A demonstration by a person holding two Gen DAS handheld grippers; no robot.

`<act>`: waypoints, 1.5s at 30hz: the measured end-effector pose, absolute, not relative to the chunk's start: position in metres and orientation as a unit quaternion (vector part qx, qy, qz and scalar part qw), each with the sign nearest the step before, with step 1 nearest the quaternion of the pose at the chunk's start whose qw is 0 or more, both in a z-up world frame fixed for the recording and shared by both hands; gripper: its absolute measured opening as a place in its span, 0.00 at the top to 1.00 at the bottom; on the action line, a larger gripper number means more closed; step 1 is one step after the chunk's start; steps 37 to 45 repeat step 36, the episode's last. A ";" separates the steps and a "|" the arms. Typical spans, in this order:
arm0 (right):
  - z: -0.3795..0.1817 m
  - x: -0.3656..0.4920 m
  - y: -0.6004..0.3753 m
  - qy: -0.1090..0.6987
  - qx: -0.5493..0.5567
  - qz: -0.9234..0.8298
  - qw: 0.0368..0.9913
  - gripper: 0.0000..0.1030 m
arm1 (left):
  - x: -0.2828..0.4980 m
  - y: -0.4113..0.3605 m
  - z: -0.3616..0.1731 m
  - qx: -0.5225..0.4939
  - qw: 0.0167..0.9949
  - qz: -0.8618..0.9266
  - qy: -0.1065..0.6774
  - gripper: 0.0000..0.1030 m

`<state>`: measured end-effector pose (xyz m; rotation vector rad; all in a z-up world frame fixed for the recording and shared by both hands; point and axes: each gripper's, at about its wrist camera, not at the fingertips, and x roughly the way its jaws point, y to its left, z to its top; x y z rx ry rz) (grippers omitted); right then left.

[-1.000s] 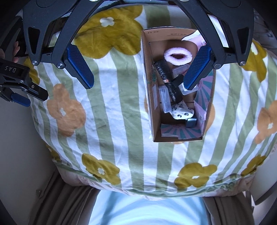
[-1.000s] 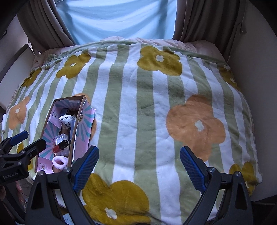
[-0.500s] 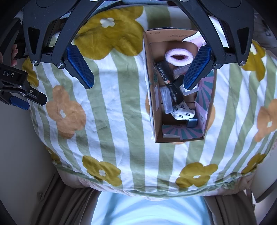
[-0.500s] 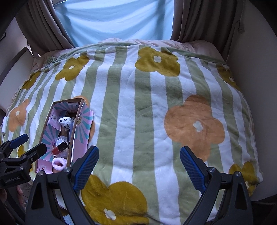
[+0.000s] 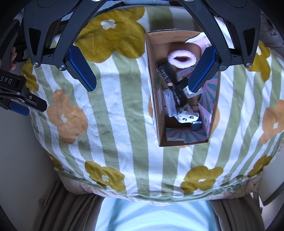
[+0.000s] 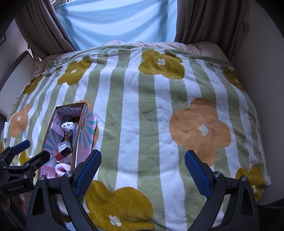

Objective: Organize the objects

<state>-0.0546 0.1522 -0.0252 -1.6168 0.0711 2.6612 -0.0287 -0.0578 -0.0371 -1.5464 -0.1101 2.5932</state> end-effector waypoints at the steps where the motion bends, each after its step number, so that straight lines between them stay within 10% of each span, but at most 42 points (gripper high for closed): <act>1: -0.025 -0.054 0.152 0.023 -0.519 0.854 0.014 0.09 | -0.029 -0.058 -0.037 -0.510 0.060 0.857 -0.034 0.00; 45: -0.014 -0.062 0.164 0.024 -0.510 0.859 0.017 0.09 | -0.029 -0.050 -0.016 -0.463 -0.004 0.886 -0.021 0.00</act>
